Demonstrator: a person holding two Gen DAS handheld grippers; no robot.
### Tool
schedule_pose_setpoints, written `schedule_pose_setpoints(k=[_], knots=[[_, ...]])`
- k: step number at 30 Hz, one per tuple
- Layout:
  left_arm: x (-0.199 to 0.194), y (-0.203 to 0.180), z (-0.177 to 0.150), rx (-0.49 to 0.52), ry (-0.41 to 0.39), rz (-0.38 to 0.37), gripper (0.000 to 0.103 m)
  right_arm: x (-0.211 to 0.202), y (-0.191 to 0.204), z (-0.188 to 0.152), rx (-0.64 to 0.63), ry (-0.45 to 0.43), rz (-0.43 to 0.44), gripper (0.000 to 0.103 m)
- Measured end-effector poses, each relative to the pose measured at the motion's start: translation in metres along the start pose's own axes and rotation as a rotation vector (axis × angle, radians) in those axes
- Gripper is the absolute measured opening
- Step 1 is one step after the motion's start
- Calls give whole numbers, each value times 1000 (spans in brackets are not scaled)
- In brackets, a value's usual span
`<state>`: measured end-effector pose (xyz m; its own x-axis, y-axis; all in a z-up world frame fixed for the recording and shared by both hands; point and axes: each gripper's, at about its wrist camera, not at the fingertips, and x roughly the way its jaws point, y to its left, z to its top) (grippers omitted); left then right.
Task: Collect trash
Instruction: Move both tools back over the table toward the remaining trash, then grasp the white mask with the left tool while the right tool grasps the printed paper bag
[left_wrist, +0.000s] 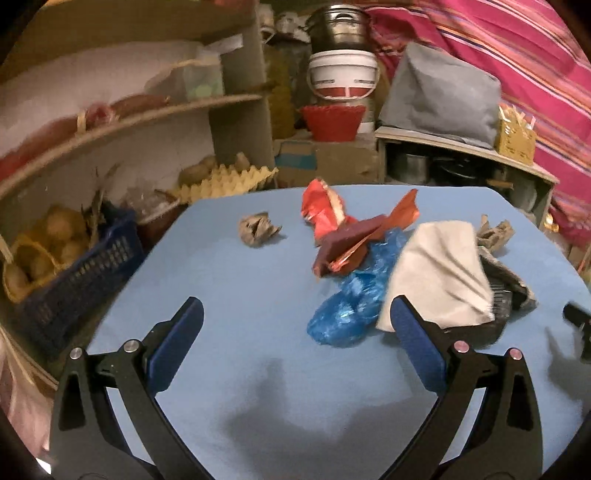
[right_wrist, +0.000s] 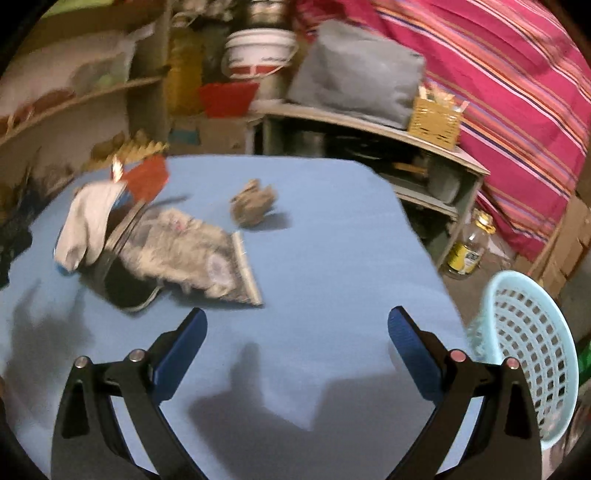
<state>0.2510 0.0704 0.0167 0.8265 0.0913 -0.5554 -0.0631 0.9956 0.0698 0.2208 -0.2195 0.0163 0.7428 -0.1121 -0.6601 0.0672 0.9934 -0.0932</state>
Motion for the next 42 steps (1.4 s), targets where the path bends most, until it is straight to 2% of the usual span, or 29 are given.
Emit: schedule_pose_setpoints(k=[7, 11, 16, 19, 20, 25, 29, 33, 40, 42], knots=[[14, 15, -1, -44, 31, -20, 98, 19, 39, 8, -109, 28, 21, 96], [17, 16, 0, -41, 41, -28, 98, 31, 49, 16, -135, 35, 4, 96], [12, 13, 8, -36, 34, -44, 98, 39, 54, 25, -165, 38, 35, 92], [12, 10, 16, -41, 45, -65, 98, 46, 57, 27, -181, 66, 86, 68], [12, 8, 18, -37, 49, -66, 98, 48, 57, 28, -180, 77, 97, 55], [8, -10, 31, -5, 33, -86, 98, 52, 51, 28, -168, 85, 148, 30], [6, -28, 37, 21, 23, -102, 98, 49, 47, 29, -186, 68, 144, 14], [10, -51, 39, 68, 24, -121, 98, 44, 39, 31, -193, 51, 134, 6], [27, -81, 31, 107, 77, -159, 97, 30, 13, 34, -189, 32, 101, 5], [29, -85, 30, 104, 86, -174, 90, 26, 1, 35, -171, 26, 100, 5]])
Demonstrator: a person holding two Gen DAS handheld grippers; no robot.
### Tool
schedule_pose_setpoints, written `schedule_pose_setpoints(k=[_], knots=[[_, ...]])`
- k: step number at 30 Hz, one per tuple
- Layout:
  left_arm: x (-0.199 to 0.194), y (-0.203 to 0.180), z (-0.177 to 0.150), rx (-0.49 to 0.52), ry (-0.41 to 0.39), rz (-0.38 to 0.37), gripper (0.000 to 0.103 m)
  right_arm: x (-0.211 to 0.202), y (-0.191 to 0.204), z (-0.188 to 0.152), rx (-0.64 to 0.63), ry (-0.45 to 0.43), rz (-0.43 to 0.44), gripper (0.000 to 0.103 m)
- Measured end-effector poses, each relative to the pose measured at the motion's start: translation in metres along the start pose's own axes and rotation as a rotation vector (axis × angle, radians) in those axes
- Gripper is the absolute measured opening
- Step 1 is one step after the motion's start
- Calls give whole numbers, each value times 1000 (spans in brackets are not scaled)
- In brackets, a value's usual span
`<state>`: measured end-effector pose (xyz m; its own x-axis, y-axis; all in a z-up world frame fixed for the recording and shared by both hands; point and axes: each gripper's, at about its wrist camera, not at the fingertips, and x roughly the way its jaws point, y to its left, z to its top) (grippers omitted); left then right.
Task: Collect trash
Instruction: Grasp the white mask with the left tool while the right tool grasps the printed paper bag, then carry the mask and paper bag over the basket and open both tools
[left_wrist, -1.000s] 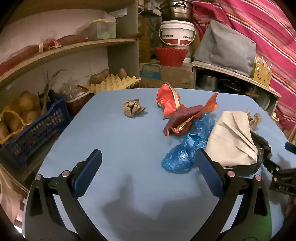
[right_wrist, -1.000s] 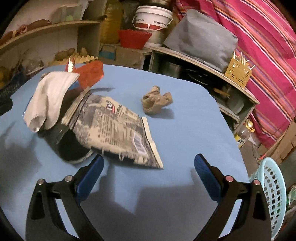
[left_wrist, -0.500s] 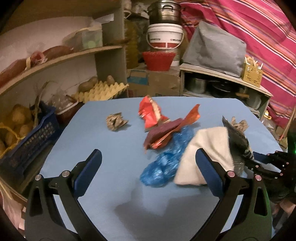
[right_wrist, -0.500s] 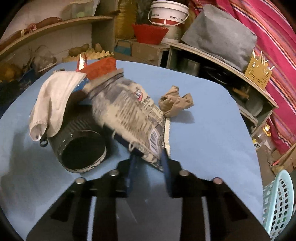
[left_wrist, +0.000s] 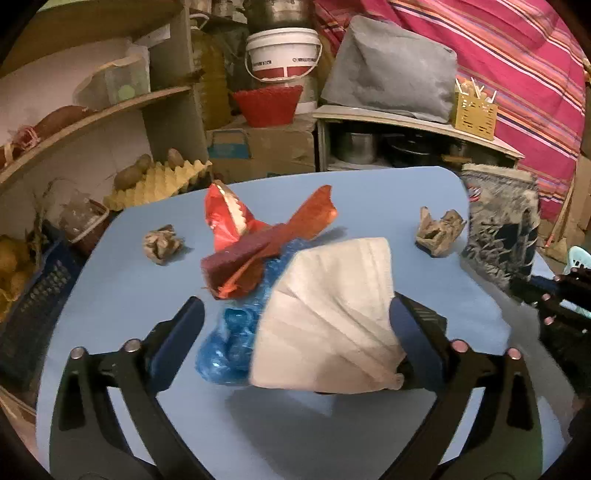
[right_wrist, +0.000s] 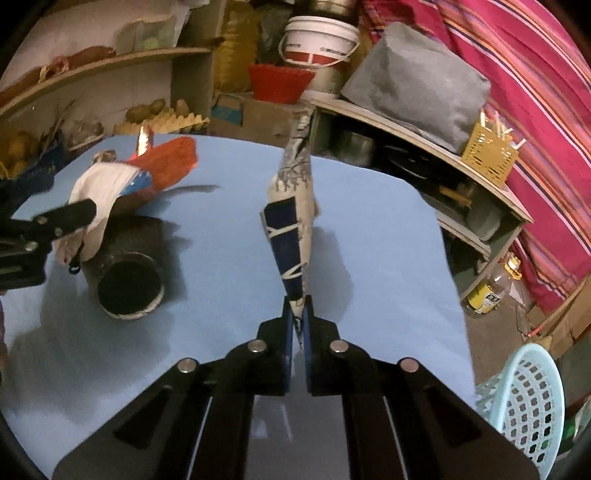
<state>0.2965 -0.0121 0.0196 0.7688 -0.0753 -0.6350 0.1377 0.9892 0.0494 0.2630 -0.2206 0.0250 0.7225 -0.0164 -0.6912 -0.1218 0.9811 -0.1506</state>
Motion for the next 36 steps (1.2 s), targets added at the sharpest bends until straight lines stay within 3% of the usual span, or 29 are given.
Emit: schedule_pose_setpoints(k=[4, 6, 8, 12, 16, 25, 36], knots=[[7, -4, -2, -11, 36, -45, 68, -7, -17, -4, 31, -5, 8, 5], [9, -4, -2, -21, 49, -51, 65, -12, -24, -6, 43, -10, 5, 5], [10, -4, -2, -33, 62, -58, 56, -15, -28, -8, 54, -16, 7, 5], [9, -3, -1, -63, 92, -87, 33, -21, -33, -13, 70, -27, 13, 5], [1, -2, -1, -86, 106, -91, 21, -30, -39, -18, 91, -43, 21, 4], [-39, -10, 13, -88, 46, -74, 20, -56, -57, -30, 138, -90, 30, 4], [-75, -67, 25, -56, -33, -75, 20, -86, -104, -48, 180, -134, 10, 4]])
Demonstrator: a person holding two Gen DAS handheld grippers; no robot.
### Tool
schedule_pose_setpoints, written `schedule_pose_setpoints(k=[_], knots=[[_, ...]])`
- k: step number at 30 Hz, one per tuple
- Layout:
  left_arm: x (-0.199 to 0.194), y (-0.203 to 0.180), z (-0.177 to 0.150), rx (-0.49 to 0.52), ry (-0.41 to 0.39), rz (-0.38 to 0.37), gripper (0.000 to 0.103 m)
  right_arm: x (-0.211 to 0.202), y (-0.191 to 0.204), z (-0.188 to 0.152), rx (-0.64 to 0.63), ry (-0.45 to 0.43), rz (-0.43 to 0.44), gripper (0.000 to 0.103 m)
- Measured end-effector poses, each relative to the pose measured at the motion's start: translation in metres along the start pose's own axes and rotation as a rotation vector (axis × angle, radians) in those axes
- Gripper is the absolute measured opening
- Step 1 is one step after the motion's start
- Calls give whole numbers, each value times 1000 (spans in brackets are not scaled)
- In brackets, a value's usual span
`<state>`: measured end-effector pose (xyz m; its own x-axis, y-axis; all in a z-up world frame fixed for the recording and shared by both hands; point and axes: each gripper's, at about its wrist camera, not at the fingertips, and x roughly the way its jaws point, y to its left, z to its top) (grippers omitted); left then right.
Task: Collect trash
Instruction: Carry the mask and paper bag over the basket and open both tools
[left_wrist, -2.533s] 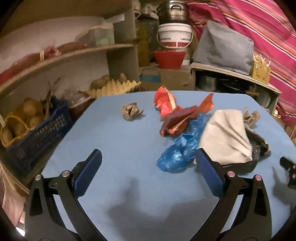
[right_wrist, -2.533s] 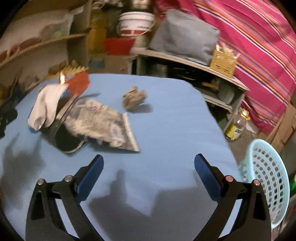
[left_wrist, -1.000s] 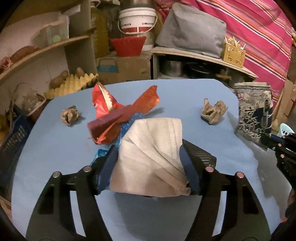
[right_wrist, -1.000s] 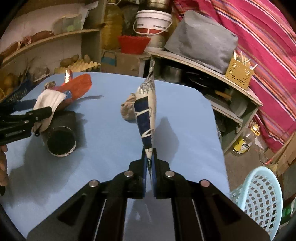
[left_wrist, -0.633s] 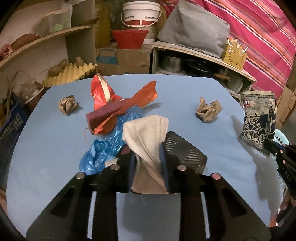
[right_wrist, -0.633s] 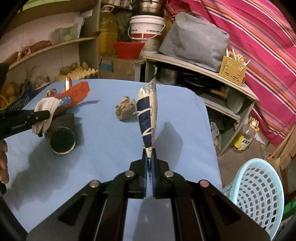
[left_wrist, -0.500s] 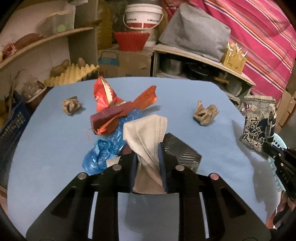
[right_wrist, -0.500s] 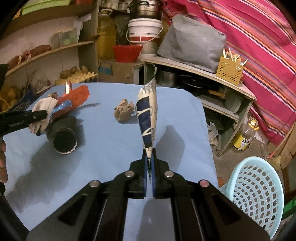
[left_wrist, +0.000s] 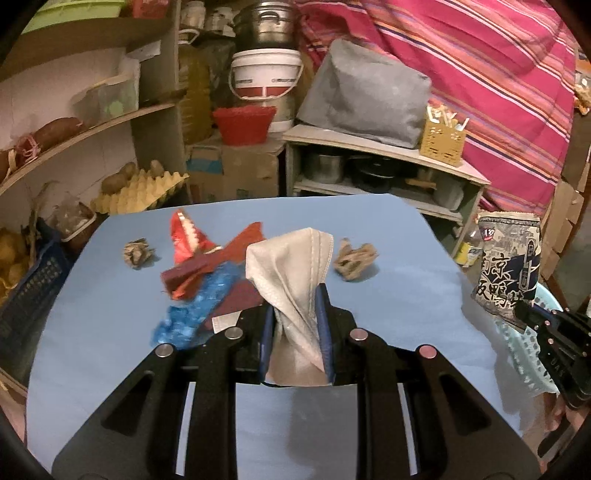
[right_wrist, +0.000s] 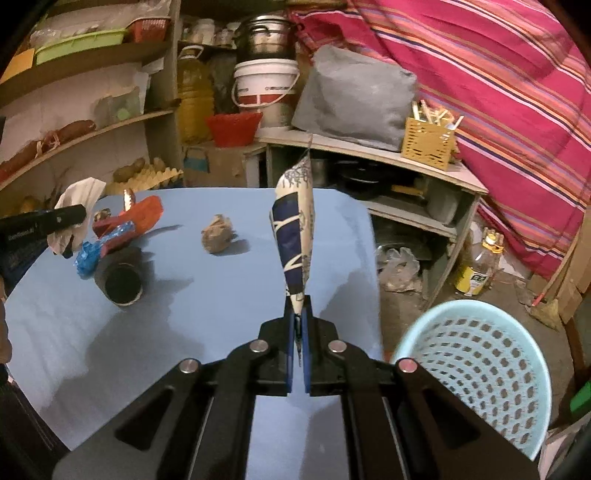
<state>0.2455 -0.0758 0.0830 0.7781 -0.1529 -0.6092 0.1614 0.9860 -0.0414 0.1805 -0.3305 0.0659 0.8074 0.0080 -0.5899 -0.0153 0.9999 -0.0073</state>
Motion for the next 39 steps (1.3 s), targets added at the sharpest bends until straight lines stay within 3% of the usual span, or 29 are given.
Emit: schedule_pose_setpoints(k=[12, 23, 35, 39], knots=[[1, -109, -7, 86, -9, -96, 20, -42, -102, -24, 97, -17, -121, 4], [5, -224, -22, 188, 15, -254, 20, -74, -186, -56, 170, 20, -248, 4], [25, -297, -40, 232, 62, -358, 21, -75, -215, -69, 231, 34, -251, 4], [33, -311, -38, 240, 81, -365, 30, -68, -214, -70, 255, 43, -232, 3]])
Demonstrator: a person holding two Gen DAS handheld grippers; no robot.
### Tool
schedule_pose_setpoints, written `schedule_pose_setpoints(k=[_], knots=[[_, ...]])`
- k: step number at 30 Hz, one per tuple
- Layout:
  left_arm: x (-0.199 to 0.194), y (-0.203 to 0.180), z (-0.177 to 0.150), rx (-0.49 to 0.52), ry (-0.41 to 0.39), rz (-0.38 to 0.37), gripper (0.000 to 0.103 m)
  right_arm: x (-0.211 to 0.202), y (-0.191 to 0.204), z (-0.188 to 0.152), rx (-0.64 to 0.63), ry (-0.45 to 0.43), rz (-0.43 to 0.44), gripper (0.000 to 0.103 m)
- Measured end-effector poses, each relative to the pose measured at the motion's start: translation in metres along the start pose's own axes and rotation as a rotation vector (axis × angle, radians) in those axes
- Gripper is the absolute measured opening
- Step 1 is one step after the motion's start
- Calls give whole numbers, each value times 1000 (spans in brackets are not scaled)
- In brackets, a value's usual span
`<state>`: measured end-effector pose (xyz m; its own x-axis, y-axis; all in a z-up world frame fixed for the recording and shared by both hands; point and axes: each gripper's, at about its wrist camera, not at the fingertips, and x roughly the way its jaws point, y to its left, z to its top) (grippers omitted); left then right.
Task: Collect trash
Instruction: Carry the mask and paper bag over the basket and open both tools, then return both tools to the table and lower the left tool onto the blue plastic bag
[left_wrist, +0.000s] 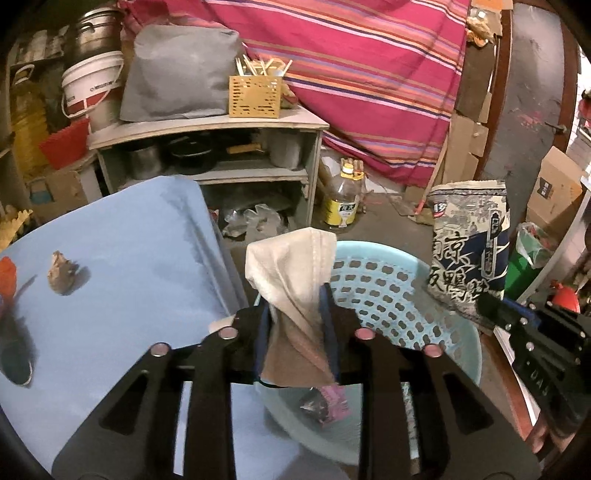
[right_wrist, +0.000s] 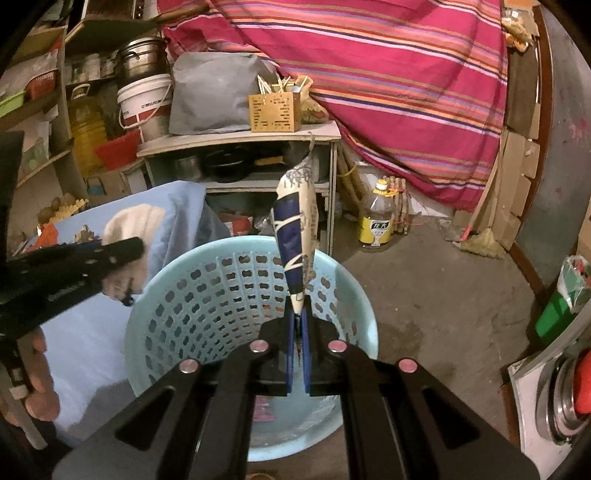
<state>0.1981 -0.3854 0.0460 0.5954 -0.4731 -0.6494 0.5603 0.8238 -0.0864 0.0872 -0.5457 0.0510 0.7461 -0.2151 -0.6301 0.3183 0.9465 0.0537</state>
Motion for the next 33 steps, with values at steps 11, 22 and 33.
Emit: schedule_pose_setpoints(k=[11, 22, 33], knots=[[-7, 9, 4, -12, -17, 30, 81, 13, 8, -4, 23, 33, 16, 4], [-48, 66, -4, -30, -85, 127, 97, 21, 27, -8, 36, 36, -40, 67], [-105, 178, -28, -91, -121, 265, 98, 19, 100, 1, -29, -4, -62, 94]])
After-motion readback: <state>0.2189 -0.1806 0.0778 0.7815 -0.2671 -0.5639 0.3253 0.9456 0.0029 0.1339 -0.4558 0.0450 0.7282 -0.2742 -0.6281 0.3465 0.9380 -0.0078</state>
